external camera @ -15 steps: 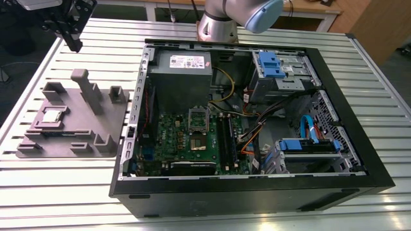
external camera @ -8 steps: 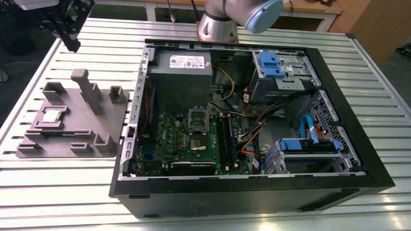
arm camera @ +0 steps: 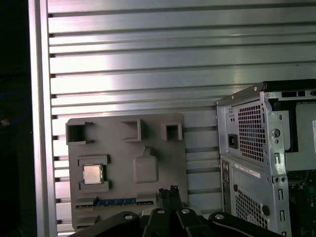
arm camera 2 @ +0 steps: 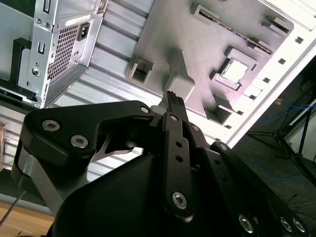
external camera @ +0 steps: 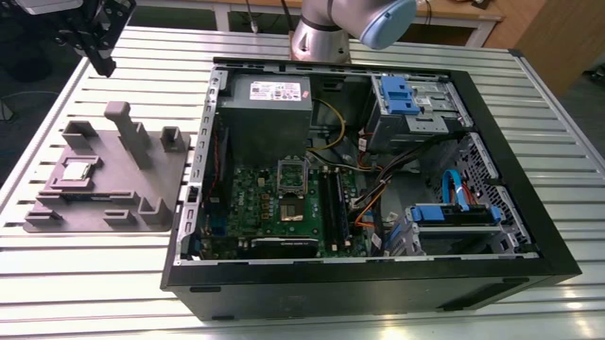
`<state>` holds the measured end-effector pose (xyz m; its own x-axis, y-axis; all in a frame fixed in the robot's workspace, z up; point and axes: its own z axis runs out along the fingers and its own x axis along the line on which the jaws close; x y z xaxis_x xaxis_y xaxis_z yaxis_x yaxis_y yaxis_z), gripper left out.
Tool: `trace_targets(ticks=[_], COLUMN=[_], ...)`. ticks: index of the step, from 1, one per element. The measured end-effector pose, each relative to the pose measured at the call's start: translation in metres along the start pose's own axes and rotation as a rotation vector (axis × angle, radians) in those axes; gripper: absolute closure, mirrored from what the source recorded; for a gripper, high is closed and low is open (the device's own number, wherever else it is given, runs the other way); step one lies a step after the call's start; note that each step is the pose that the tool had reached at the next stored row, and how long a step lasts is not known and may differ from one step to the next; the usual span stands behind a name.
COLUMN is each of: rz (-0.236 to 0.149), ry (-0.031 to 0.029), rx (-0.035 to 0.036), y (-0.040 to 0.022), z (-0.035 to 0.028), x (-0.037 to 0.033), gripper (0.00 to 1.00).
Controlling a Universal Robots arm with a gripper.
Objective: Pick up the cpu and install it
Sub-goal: 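Reach for the cpu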
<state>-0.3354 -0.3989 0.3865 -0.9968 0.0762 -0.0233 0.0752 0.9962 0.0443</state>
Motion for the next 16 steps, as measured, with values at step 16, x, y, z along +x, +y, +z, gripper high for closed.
trace_targets(ticks=[16], rz=[0.0], ry=[0.0], rx=[0.0], y=[-0.0006], z=[0.0], x=[0.0082], gripper=[0.89])
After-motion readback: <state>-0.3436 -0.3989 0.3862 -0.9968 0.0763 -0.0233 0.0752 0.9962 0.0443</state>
